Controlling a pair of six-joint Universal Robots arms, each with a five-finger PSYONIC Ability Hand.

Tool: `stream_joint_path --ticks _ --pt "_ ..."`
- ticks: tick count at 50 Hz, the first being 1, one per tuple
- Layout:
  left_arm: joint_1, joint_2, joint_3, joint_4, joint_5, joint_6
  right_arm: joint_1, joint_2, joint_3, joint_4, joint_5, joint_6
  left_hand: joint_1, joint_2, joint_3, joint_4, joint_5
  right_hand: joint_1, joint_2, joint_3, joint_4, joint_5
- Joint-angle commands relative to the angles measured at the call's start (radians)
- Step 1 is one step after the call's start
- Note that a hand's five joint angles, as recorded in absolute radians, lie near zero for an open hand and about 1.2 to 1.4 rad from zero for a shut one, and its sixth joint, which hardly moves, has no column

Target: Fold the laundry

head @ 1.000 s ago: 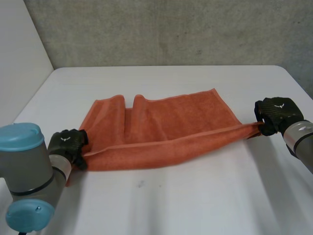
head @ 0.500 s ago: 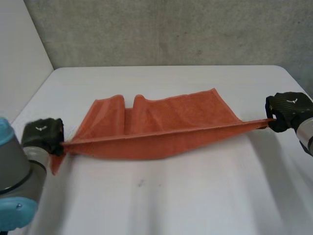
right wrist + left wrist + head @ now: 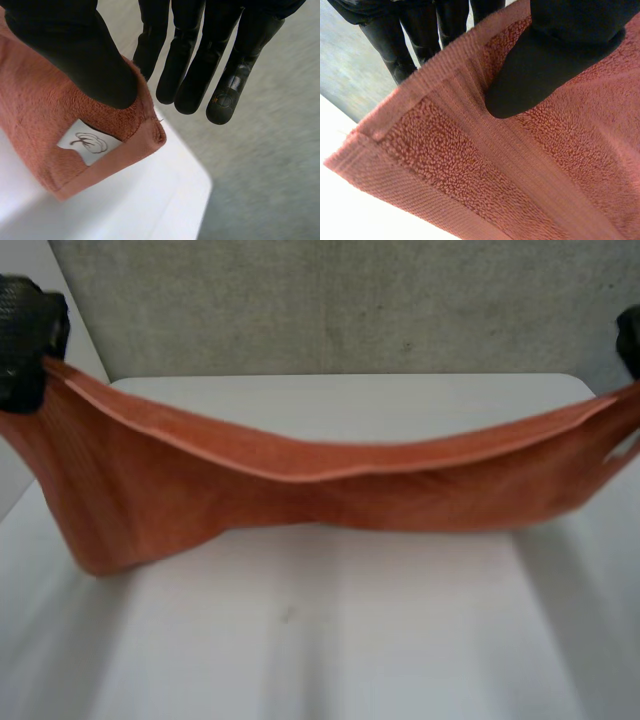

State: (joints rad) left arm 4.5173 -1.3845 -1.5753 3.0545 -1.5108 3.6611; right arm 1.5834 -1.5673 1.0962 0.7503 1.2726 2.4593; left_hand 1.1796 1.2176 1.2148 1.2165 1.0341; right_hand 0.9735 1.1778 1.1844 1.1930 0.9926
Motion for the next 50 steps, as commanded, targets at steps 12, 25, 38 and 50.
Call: stream_joint_path --ticks 12,25,38,50 --pt "0.031 -0.631 0.2 0.028 -0.006 0.195 0.118 0.481 -0.011 -0.222 0.192 -0.062 0.217 0.179 0.181 0.18 0.188 0.423 0.218 0.212 0.203 0.229" --pt "0.008 -0.6 0.518 0.725 -0.005 0.194 0.181 0.446 -0.481 -0.784 0.318 0.178 0.217 0.179 0.181 0.18 0.188 0.423 0.218 0.212 0.203 0.229" --pt "-0.006 -0.521 0.229 0.733 -0.005 0.017 0.181 0.289 -0.025 -0.846 0.222 0.224 0.217 0.179 0.181 0.18 0.188 0.423 0.218 0.212 0.203 0.229" --pt "-0.001 -0.645 0.011 0.73 0.003 0.005 0.185 0.403 0.309 -0.836 0.191 0.224 0.217 0.179 0.181 0.18 0.188 0.423 0.218 0.212 0.203 0.229"
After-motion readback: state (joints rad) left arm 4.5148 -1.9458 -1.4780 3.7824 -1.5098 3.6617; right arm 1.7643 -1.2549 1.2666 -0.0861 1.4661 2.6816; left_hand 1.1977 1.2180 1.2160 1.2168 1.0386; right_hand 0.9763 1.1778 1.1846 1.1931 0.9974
